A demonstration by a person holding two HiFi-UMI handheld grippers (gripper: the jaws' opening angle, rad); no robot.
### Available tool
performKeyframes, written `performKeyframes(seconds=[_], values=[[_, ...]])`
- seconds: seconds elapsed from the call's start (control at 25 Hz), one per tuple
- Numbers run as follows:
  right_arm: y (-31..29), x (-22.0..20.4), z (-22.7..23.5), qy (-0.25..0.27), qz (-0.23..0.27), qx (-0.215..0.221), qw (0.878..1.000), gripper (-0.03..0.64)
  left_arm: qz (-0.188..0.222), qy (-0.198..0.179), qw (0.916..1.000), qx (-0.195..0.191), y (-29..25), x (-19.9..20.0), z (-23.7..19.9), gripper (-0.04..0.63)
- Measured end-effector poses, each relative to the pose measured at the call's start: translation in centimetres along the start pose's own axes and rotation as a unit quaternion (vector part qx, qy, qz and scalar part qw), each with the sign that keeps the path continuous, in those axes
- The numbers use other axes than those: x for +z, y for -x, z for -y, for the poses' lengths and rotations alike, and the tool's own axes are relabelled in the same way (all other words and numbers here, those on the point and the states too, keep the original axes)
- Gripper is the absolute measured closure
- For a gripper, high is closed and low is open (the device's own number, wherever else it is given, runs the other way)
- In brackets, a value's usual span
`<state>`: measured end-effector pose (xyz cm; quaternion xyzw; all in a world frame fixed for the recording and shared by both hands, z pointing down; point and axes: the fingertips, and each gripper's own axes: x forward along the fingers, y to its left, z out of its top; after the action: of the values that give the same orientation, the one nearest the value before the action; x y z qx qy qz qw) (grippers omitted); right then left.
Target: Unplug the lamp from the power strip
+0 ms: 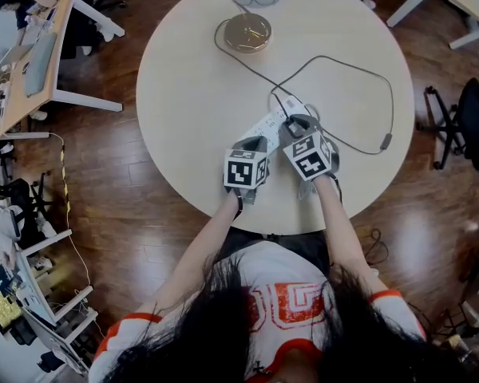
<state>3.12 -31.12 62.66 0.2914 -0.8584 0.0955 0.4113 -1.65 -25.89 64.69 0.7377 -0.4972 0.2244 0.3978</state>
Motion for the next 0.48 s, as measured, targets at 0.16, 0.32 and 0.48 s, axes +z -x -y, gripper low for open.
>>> performKeyframes(seconds=[0.16, 0.32, 0.48], values=[[0.03, 0.00, 0.05, -0.005, 0.003, -0.004, 1.000, 0.517, 0.004, 0.003, 1.0000, -0.002, 0.00, 0.00, -0.05, 0.595], [0.00, 0.07, 0.35, -0.028, 0.010, 0.006, 1.000, 0.528, 0.006, 0.007, 1.0000, 0.000, -0.17, 0.04, -0.02, 0.595], [0.13, 0.02, 0.64, -0.049, 0.006, 0.005, 0.999, 0.529, 0.006, 0.006, 1.0000, -0.002, -0.27, 0.10, 0.13, 0.595]])
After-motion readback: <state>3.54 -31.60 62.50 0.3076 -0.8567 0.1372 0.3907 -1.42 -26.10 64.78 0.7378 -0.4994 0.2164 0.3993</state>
